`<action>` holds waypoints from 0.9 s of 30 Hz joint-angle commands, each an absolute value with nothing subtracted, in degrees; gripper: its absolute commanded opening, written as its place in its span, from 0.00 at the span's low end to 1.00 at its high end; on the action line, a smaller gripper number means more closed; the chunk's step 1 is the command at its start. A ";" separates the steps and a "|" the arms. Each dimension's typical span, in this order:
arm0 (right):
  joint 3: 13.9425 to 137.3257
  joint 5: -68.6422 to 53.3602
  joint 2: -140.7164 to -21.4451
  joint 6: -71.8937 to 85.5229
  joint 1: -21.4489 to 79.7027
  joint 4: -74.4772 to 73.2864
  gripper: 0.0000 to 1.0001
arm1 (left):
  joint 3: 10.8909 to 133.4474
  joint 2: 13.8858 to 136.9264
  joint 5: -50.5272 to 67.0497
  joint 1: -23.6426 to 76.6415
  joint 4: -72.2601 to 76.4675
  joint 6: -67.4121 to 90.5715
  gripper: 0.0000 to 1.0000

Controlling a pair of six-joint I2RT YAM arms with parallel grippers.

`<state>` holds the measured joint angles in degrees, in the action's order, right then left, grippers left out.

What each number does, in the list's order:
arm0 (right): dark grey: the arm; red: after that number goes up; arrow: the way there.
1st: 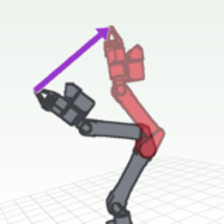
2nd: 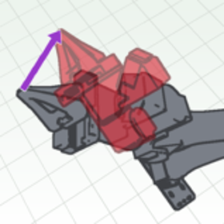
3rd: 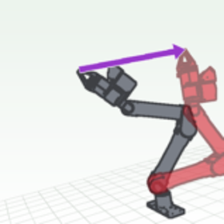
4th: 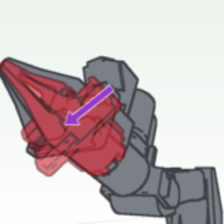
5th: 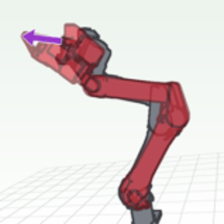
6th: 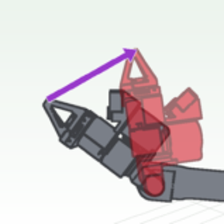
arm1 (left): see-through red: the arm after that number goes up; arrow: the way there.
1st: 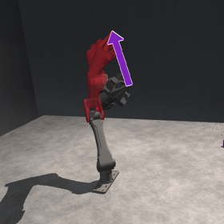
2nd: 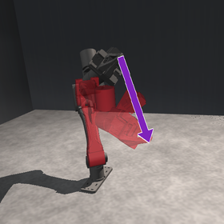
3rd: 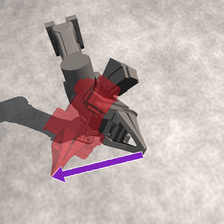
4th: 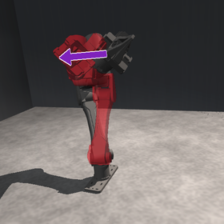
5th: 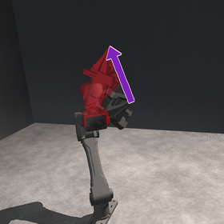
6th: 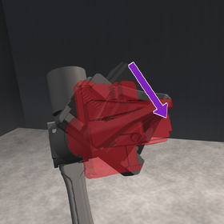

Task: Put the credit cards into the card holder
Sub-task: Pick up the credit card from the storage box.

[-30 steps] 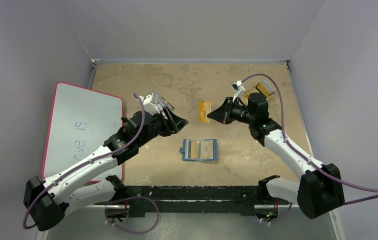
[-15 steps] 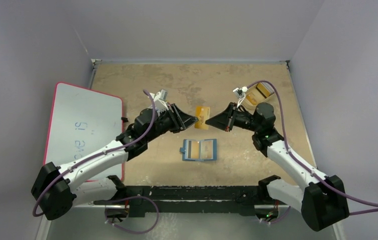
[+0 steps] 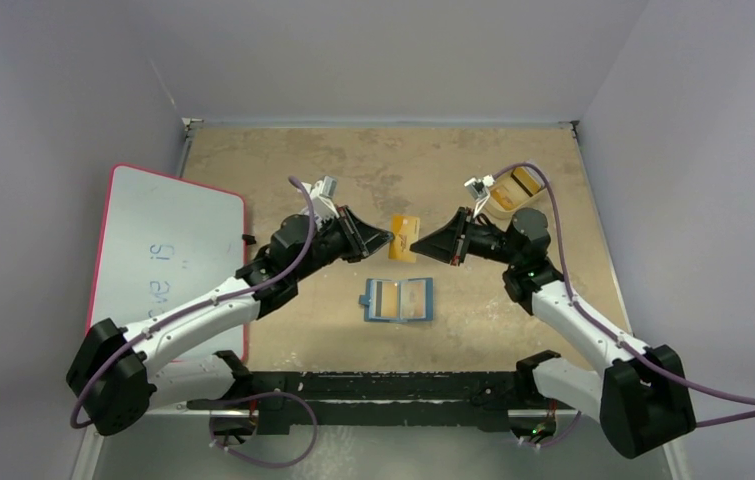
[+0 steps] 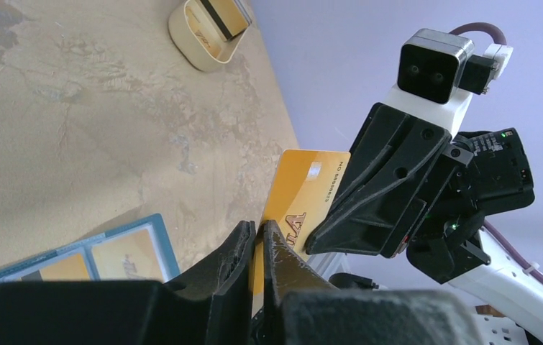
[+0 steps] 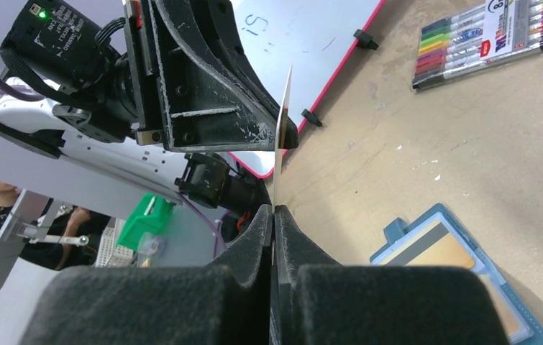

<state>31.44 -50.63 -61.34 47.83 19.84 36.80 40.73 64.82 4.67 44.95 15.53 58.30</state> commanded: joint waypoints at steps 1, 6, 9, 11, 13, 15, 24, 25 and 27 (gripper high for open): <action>31.21 -53.00 -61.49 48.03 20.10 40.18 0.00 | 43.09 65.52 9.41 44.91 22.84 57.79 0.02; 30.73 -52.64 -61.97 47.45 20.07 39.46 0.03 | 42.57 65.61 11.23 44.91 25.23 57.92 0.00; 30.32 -52.66 -62.04 47.25 20.10 39.53 0.02 | 41.92 65.48 12.41 44.90 27.17 58.04 0.00; 29.89 -53.33 -61.97 48.23 20.13 40.91 0.00 | 41.18 65.50 13.22 44.91 28.78 59.00 0.00; 29.62 -54.19 -61.53 49.45 20.13 42.80 0.00 | 40.56 65.43 13.53 44.91 29.80 60.18 0.08; 29.46 -54.78 -60.91 49.21 20.11 43.61 0.00 | 40.12 65.39 13.93 44.91 30.64 60.96 0.17; 28.70 -58.40 -59.86 48.10 20.13 42.67 0.00 | 40.60 64.98 16.35 44.91 28.74 59.15 0.24; 28.83 -58.96 -59.85 48.03 20.12 42.63 0.00 | 40.66 64.83 16.46 44.87 27.99 58.30 0.27; 29.08 -59.72 -59.67 47.96 20.05 42.51 0.00 | 41.07 64.61 17.16 44.83 26.15 55.73 0.29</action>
<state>28.58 -56.90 -60.73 48.60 19.59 40.21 39.59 65.78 12.73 44.23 25.50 59.00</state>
